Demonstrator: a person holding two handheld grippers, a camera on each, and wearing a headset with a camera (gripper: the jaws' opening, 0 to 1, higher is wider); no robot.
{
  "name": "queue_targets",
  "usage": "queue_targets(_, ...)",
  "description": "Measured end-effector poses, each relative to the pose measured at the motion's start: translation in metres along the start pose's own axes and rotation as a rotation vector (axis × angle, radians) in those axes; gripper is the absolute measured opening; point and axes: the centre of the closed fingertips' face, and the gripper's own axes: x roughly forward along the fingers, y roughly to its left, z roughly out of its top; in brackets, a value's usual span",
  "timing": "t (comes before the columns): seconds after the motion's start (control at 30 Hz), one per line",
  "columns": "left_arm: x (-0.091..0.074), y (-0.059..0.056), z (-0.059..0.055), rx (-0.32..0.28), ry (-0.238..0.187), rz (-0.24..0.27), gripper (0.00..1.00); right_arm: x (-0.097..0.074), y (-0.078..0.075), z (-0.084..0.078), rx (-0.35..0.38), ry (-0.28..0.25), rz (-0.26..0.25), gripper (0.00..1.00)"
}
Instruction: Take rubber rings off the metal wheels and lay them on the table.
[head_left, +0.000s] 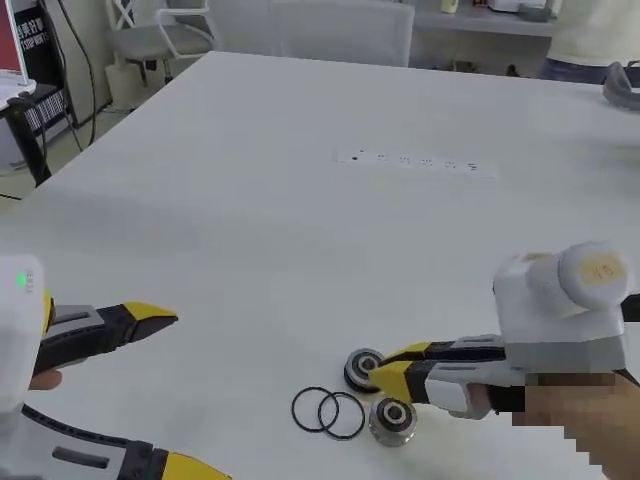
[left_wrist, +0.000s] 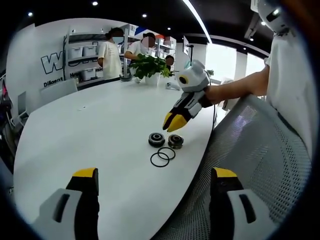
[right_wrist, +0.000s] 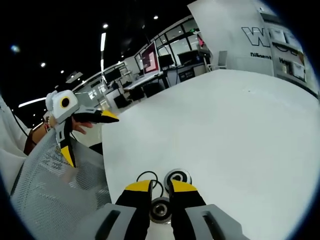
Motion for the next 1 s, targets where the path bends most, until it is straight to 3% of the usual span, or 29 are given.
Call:
queue_targets(0.13,0.000,0.000,-0.001,-0.004,0.003,0.000,0.91,-0.006,0.002,0.009,0.006,-0.046,0.011,0.14)
queue_targets(0.3,0.000,0.001,0.000,-0.010,-0.003,0.002,0.91,-0.009,0.001,0.011,0.023,-0.065,0.021,0.15)
queue_targets(1.0,0.001,-0.002,-0.001,-0.015,-0.002,-0.016,0.91,-0.022,-0.016,0.024,0.043,-0.145,-0.030,0.20)
